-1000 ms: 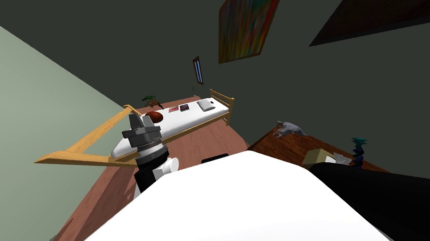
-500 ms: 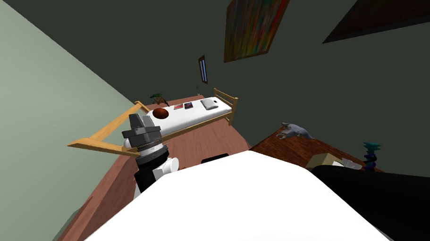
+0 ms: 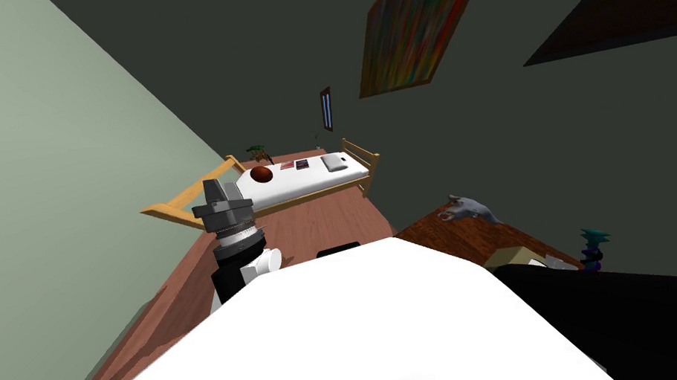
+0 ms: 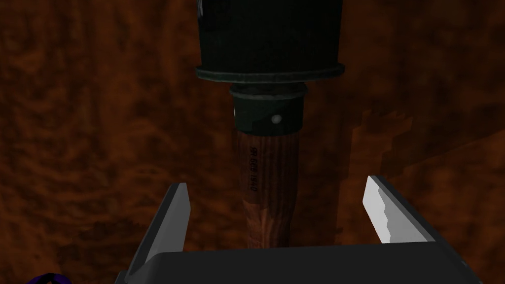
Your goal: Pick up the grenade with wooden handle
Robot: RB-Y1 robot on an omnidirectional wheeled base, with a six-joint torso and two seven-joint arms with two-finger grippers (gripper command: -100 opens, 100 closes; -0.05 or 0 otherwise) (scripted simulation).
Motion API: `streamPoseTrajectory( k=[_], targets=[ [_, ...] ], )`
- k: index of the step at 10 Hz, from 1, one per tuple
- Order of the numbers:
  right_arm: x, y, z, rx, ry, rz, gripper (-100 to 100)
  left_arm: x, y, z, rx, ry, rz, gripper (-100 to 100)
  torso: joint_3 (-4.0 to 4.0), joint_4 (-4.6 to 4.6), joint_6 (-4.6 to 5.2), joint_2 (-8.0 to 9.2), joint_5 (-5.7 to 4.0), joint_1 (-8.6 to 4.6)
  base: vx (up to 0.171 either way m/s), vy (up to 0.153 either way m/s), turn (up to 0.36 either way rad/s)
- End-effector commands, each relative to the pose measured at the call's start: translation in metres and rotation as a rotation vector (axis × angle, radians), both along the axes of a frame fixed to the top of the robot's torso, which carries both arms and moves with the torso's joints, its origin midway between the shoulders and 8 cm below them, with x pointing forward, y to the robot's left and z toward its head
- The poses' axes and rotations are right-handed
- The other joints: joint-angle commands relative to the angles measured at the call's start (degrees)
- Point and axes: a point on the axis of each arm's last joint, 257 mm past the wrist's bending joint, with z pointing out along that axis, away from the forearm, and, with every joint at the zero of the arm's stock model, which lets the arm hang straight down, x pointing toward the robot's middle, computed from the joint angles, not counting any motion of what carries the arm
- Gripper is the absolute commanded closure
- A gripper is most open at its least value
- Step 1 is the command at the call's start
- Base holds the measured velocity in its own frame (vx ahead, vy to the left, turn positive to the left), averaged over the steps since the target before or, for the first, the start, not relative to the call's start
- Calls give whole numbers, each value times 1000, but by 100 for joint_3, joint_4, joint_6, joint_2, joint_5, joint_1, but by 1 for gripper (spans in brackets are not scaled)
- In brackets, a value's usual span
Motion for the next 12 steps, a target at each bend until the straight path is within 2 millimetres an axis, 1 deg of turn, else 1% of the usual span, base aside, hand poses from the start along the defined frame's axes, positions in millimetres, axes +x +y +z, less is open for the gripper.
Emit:
streamPoseTrajectory(
  k=[1,2,3,4,5,6,7,8,10,11,12],
  targets=[
    [6,7,-3,8,-6,-6,-100,0,0,0,0,0,0,0,0,0,0,0,0,0,-56,-9,-23],
    [-2,-1,10,-57,-8,-28,-100,0,0,0,0,0,0,0,-2,0,3,-6,-1,0,-91,-7,248],
    [4,4,11,-48,-9,-22,-100,0,0,0,0,0,0,0,0,-1,-5,1,2,2,-93,-28,167],
    [12,10,6,-32,-17,-13,-100,0,0,0,0,0,0,0,2,1,1,2,-1,-5,-43,-12,-12],
    [12,10,6,-34,-19,-25,-100,0,0,0,0,0,0,0,-4,0,3,-9,-3,-3,-5,8,-23],
    [7,1,22,-103,-24,-37,-100,0,0,0,0,0,0,0,-12,-4,2,-22,0,3,-69,12,296],
    [15,6,22,-92,-30,-32,-100,0,0,0,0,0,0,0,-7,-4,-6,-11,3,7,-98,-5,169],
    [22,10,19,-83,-37,-31,-100,0,0,0,0,0,0,0,0,0,2,-1,1,3,-52,-8,-20],
    [20,10,19,-84,-35,-31,-100,0,0,0,0,0,0,0,-10,-3,3,-20,-1,0,-5,-1,-13],
    [20,10,19,-84,-36,-34,100,0,0,0,0,0,0,0,-15,-5,2,-27,-1,0,0,0,0],
    [20,10,19,-83,-36,-34,100,0,0,0,0,0,0,0,-16,-6,1,-29,-1,-1,0,0,0]
  ],
)
